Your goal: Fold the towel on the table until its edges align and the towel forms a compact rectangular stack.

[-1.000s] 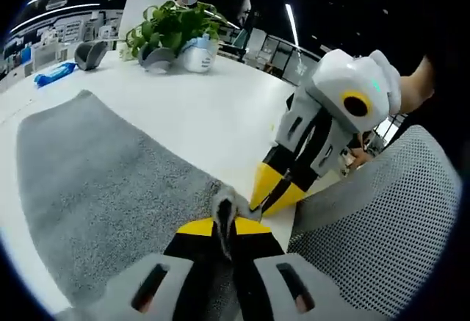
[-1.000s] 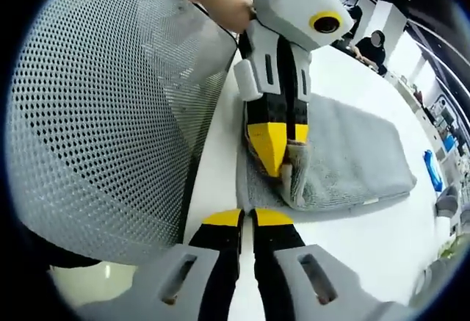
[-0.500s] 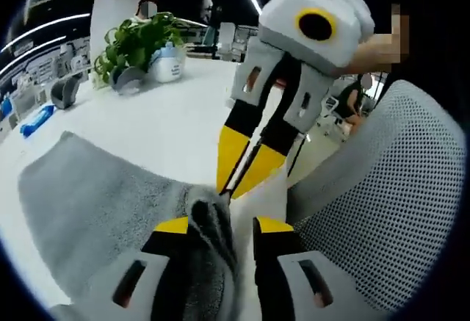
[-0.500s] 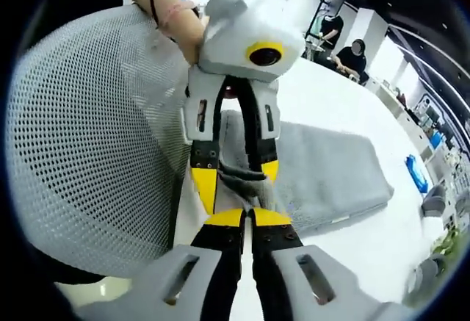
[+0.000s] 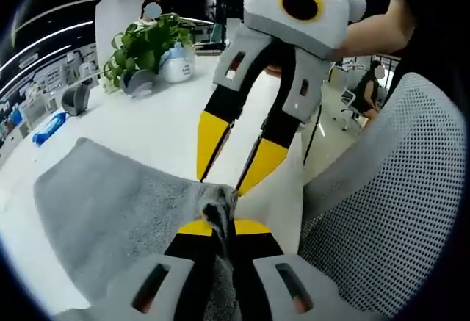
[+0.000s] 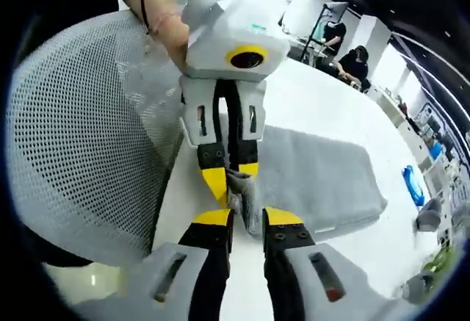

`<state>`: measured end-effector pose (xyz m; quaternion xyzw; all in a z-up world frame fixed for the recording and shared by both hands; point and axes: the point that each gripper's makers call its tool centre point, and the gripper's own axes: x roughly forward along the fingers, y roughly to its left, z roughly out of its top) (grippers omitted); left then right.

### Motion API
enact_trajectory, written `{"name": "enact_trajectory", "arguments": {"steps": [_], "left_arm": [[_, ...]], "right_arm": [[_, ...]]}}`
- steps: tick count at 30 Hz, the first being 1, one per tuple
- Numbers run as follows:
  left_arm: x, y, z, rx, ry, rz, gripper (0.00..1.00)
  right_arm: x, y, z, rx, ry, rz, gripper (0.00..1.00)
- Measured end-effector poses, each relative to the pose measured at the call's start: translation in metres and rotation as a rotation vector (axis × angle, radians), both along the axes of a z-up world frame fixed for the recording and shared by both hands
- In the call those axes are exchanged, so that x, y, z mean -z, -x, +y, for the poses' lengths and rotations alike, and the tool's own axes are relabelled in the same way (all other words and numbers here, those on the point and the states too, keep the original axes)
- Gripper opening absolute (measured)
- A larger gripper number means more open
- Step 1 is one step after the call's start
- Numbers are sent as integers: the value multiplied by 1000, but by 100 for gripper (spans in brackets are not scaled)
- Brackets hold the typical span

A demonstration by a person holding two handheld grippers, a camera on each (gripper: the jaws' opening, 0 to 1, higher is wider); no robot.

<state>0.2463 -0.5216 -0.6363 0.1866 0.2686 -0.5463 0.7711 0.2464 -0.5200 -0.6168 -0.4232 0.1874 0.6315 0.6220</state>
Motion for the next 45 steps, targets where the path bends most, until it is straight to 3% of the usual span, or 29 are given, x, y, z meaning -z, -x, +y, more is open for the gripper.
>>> {"name": "enact_trajectory", "arguments": {"steps": [3, 5, 7, 10, 14, 16, 18, 21, 27, 30, 45], "left_arm": [[-1, 0, 0, -1, 2, 4, 6], [-2, 0, 0, 10, -4, -11, 7], [-1, 1, 2, 28, -21, -21, 7], [3, 3, 5, 53, -56, -43, 8], [-2, 4, 22, 145, -153, -167, 10], [-2, 2, 40, 140, -213, -182, 10], [-2, 3, 50, 130, -215, -173, 10], [6, 1, 74, 126, -276, -162, 10], [4, 0, 89, 109, -248, -117, 11], [2, -2, 94, 87, -229, -114, 11], [9, -11, 105, 25, -188, -86, 11]], "right_arm": [[-3, 4, 14, -81, 6, -4, 15], [1, 5, 18, -137, 58, -18, 14], [8, 13, 18, -188, 108, 25, 9], [8, 10, 21, -185, 108, 40, 6], [-3, 3, 20, -47, 4, 136, 5], [-9, -4, 16, 20, -48, 159, 4], [-15, -10, 13, 86, -98, 187, 4], [-19, -19, 6, 187, -157, 234, 4], [-19, -29, -6, 326, -243, 335, 4], [-21, -33, -11, 407, -322, 424, 3], [2, -32, -24, 493, -330, 497, 3]]}}
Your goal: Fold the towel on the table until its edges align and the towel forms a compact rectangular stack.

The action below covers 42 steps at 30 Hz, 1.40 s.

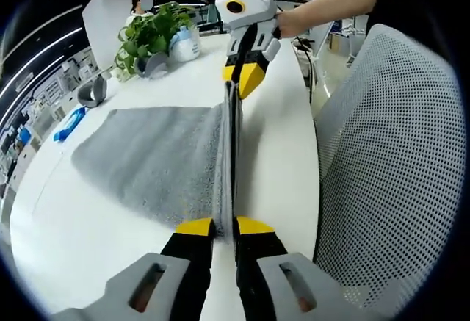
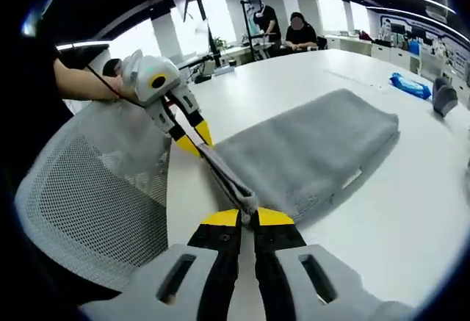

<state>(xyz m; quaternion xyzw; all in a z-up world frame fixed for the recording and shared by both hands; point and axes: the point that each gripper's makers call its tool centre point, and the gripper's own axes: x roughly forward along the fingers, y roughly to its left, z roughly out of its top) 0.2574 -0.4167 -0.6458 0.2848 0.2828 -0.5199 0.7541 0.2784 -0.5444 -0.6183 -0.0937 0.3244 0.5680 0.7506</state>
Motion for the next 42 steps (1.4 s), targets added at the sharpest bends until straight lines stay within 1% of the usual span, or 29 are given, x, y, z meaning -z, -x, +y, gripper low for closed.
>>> {"name": "enact_trajectory", "arguments": {"steps": [2, 3, 4, 7, 8, 9, 10, 12, 15, 17, 19, 25, 31, 32, 33, 34, 35, 38, 39, 40, 42], "left_arm": [[3, 2, 0, 14, -13, 1, 11], [4, 3, 0, 17, -14, 0, 12], [4, 3, 0, 16, -14, 4, 12], [5, 5, 0, 20, -8, 14, 15], [5, 5, 0, 24, -8, 13, 16], [6, 5, -1, 27, -7, 11, 17], [6, 6, -2, 30, -3, 14, 18], [6, 7, -5, 36, -5, 12, 19], [7, 6, -5, 43, -25, -15, 17], [7, 3, -5, 37, -26, -29, 15], [6, 2, -6, 32, -21, -25, 14], [6, -1, -11, 31, -18, -43, 13], [5, -5, -9, 4, -8, -31, 10], [4, -7, -8, 10, -21, -47, 9], [2, -16, -3, -10, -56, -95, 8], [0, -16, -4, -55, -29, -56, 7], [-3, -18, -5, -96, 1, -26, 7], [-16, -28, -4, -203, 121, 39, 6], [-17, -29, -4, -211, 136, 44, 6], [-20, -30, -4, -228, 165, 60, 6], [-22, -31, -3, -221, 170, 57, 5]], "right_arm": [[4, 0, -1, 7, 3, 12, 3], [7, 0, -2, 27, -6, 38, 3], [6, 0, -1, 39, -15, 50, 3], [-10, -7, 4, 107, -130, 106, 3], [-17, -11, 6, 139, -177, 141, 3], [-20, -13, 6, 156, -195, 156, 3], [-19, -18, 6, 176, -202, 166, 3], [-15, -22, 4, 188, -191, 178, 3], [-13, -23, 4, 207, -208, 216, 3], [-11, -24, 3, 221, -218, 235, 3], [-9, -24, 0, 234, -221, 251, 3], [-2, -24, -8, 274, -230, 289, 3], [8, -23, -11, 298, -227, 328, 3], [11, -22, -12, 299, -223, 333, 3], [13, -21, -13, 304, -224, 340, 3], [14, -21, -13, 306, -224, 340, 3], [14, -22, -14, 307, -230, 316, 3], [15, -20, -18, 312, -233, 321, 3], [15, -18, -19, 319, -239, 328, 3], [16, -18, -19, 322, -244, 331, 3], [14, -15, -19, 321, -257, 337, 3]]}}
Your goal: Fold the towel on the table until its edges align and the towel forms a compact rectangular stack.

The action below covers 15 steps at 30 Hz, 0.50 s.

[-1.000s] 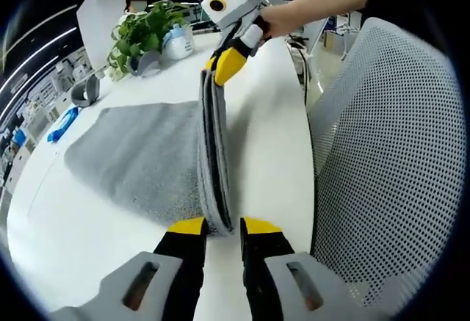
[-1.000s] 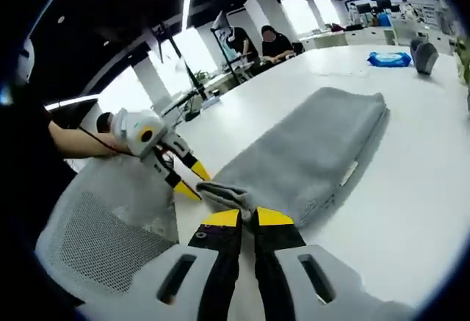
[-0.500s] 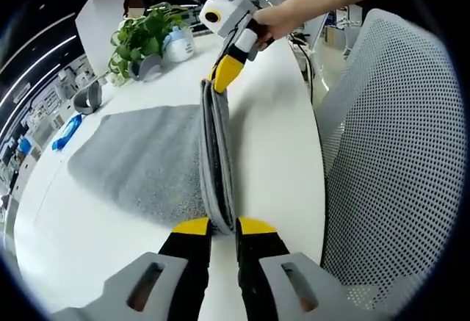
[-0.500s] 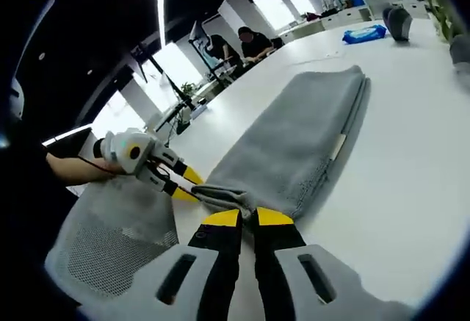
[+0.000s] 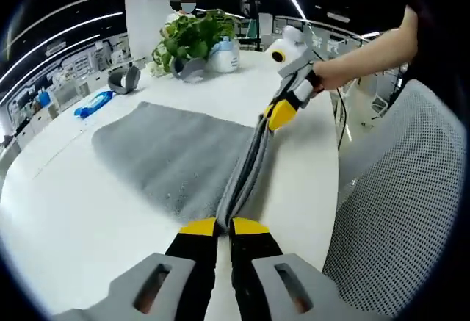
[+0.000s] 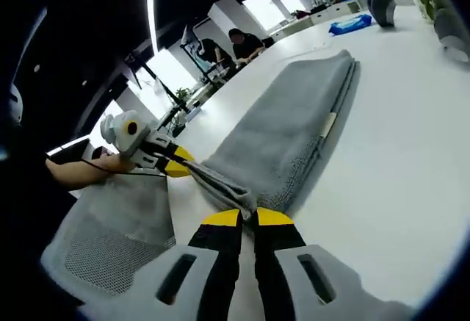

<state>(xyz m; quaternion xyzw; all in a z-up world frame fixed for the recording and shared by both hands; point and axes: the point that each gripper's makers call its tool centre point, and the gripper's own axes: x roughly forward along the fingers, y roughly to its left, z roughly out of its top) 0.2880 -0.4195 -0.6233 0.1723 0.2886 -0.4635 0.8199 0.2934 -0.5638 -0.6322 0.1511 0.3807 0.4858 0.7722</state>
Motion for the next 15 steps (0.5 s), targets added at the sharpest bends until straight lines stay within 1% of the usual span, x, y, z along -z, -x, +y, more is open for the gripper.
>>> {"name": "enact_trajectory", "arguments": {"steps": [1, 2, 3, 4, 5, 7, 8, 10, 12, 13, 15], "left_arm": [[-2, 2, -1, 6, 4, -3, 5], [-5, 2, -3, 13, 11, -12, 5], [-10, 3, -5, 11, 41, -6, 5], [-14, 4, -7, -1, 72, 13, 5], [-19, 4, -8, -17, 113, 37, 5], [-27, 5, -11, -25, 157, 57, 5], [-33, 5, -12, -34, 191, 75, 5], [-42, 9, -14, -34, 225, 101, 5], [-52, 14, -16, -19, 229, 84, 5], [-54, 17, -16, -14, 226, 84, 5], [-61, 24, -18, 27, 194, 64, 5]], "right_arm": [[-2, 1, 0, -4, -7, -4, 3], [-5, 2, -1, -14, -15, -25, 3], [-9, 2, -2, -28, -21, -54, 3], [-15, 3, -4, -42, -31, -91, 3], [-20, 3, -5, -39, -39, -102, 3], [-32, 2, -8, -32, -56, -131, 3], [-36, 2, -10, -26, -61, -139, 3], [-44, 4, -10, -28, -65, -156, 3], [-51, 7, -11, -39, -66, -185, 3], [-55, 11, -11, -50, -66, -197, 3], [-61, 16, -11, -63, -67, -212, 3]]}}
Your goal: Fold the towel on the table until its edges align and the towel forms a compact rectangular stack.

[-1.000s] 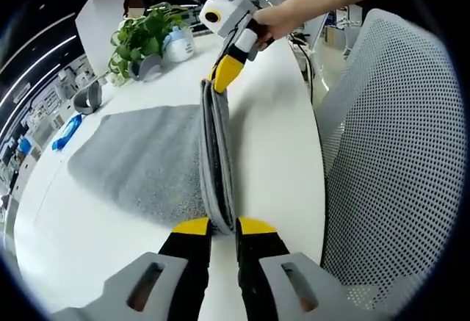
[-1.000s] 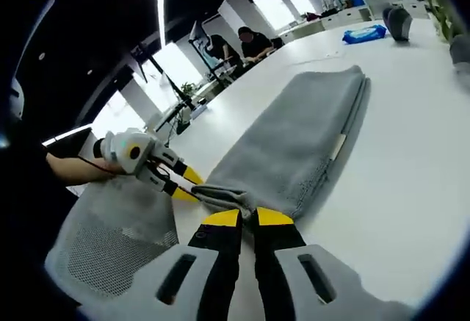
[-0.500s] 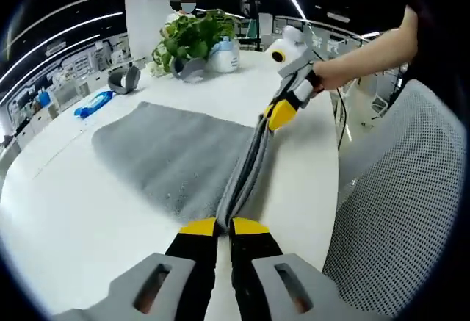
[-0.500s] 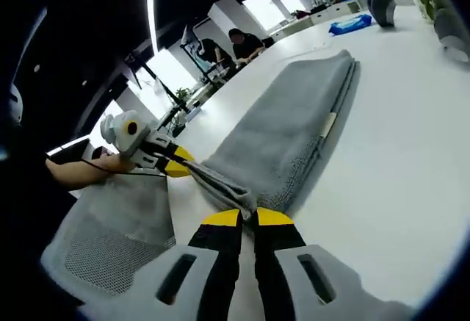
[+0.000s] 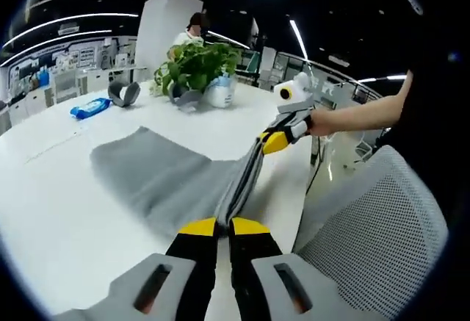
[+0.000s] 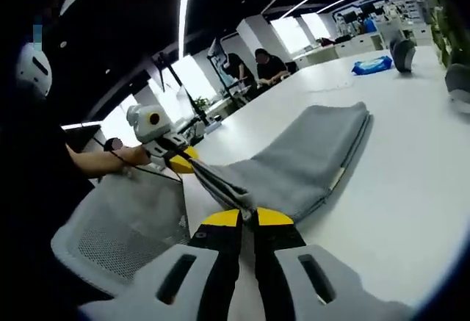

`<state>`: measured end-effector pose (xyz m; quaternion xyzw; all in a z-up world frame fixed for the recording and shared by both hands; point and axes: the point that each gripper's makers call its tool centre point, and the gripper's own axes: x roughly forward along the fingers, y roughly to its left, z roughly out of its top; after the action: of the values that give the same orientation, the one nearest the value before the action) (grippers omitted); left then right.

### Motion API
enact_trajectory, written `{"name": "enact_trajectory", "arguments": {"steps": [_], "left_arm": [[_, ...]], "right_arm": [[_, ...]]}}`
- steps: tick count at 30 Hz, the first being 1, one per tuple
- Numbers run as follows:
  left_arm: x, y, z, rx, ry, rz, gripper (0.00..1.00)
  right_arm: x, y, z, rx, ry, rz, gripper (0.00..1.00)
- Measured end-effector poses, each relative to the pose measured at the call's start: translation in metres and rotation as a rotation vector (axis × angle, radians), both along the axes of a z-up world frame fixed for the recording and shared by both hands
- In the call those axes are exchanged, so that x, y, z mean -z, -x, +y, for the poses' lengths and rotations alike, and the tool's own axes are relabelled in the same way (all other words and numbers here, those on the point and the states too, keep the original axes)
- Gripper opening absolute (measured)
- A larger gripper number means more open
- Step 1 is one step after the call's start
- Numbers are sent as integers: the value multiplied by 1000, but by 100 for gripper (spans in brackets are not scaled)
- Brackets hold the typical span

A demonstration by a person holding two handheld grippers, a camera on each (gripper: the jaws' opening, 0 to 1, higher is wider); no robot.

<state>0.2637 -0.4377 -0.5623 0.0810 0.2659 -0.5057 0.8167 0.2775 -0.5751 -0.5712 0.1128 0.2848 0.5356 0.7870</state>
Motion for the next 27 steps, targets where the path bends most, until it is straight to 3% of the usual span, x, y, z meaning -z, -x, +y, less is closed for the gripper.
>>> {"name": "enact_trajectory", "arguments": {"steps": [5, 11, 18, 27], "left_arm": [[-29, 14, -2, 35, -2, -54, 5], [-59, 30, -6, 72, 46, -80, 5], [-80, 47, -10, 85, 75, -90, 5], [-108, 62, -10, 85, 144, -96, 5]], "right_arm": [[-19, 13, 0, -22, -25, -27, 3], [-51, 26, -1, -41, -56, -83, 3], [-81, 38, -2, -58, -87, -137, 3], [-104, 48, 0, -92, -125, -166, 3]]}}
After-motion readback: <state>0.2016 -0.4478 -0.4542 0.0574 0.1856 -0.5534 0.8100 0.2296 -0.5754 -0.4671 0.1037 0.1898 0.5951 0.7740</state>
